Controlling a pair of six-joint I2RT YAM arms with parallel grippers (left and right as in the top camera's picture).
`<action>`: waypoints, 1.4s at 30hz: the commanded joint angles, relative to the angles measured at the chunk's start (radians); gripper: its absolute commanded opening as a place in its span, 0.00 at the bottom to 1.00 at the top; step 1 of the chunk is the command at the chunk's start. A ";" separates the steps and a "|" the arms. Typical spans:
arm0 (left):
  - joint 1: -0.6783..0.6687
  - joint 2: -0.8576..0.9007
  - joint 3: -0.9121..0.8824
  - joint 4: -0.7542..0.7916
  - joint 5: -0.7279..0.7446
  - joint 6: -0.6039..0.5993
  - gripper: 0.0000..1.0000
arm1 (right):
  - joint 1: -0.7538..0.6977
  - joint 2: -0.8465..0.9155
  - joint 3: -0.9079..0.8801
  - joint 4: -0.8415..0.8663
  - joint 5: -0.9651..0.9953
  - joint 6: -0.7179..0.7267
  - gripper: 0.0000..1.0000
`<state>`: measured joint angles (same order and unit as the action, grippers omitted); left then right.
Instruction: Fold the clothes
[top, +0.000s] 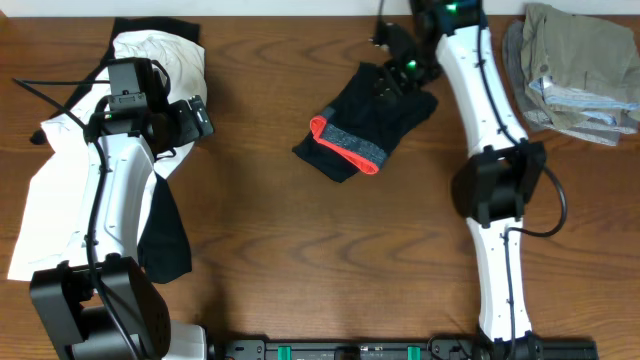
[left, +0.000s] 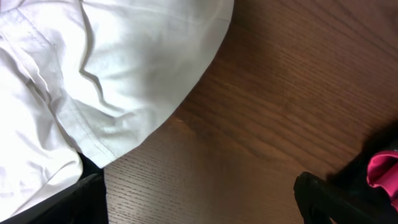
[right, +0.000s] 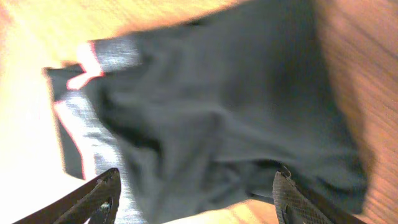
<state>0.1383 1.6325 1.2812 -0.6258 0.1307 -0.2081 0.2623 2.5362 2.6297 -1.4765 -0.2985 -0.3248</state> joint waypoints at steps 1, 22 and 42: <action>0.003 0.013 -0.001 0.000 -0.028 0.016 0.98 | 0.092 -0.005 0.003 -0.031 0.011 0.006 0.75; 0.070 0.013 -0.001 -0.027 -0.090 0.016 0.98 | 0.320 -0.004 -0.376 0.196 0.410 0.223 0.95; 0.070 0.013 -0.001 -0.021 -0.090 0.016 0.98 | 0.345 -0.006 -0.288 0.089 0.312 0.144 0.98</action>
<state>0.2058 1.6325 1.2812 -0.6472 0.0521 -0.2054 0.6006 2.5275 2.2864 -1.3731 0.0528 -0.1688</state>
